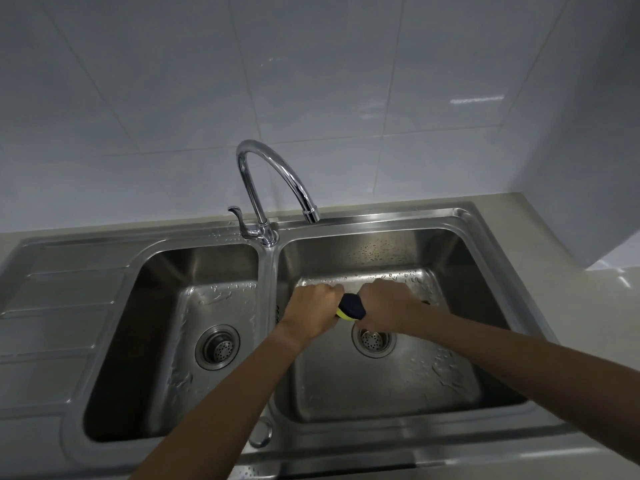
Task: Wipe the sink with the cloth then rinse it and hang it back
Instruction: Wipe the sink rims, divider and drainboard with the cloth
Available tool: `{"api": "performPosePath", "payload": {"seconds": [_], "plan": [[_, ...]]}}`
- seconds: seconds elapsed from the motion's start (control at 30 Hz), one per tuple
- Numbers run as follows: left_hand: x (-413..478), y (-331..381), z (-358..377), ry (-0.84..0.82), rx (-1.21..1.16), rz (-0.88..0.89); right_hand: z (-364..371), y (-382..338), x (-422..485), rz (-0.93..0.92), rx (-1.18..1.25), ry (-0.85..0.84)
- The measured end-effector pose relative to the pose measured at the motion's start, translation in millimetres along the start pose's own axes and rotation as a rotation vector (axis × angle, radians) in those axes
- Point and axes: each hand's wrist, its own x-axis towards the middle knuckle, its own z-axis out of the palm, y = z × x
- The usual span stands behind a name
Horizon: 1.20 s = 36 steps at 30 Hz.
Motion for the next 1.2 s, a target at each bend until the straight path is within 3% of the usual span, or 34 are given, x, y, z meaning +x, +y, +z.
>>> {"api": "performPosePath", "payload": {"seconds": [0.1, 0.17, 0.37, 0.6, 0.8, 0.97, 1.13, 1.2], "plan": [[-1, 11, 0, -0.041, -0.097, -0.117, -5, 5, 0, -0.117, -0.315, 0.156], [-3, 20, 0, -0.034, -0.288, -0.202, -11, 12, 2, -0.208, -0.405, 0.188], [-1, 27, -1, -0.159, -1.012, -0.353, -8, 32, 20, -0.407, -0.491, 0.404], [-3, 32, -2, -0.298, -1.404, -0.537, -11, 37, 33, -0.53, -0.409, 0.447], [-1, 31, 2, -0.334, -1.484, -0.558, -7, 40, 37, -0.525, -0.386, 0.428], [0, 29, 2, -0.337, -1.397, -0.537, -6, 42, 33, -0.496, -0.369, 0.483], [1, 17, -1, -0.239, -1.128, -0.411, 4, 40, 26, -0.333, -0.278, 0.455], [-2, 9, 3, -0.148, -1.107, -0.472, 8, 38, 20, -0.158, -0.187, 0.384]]}}
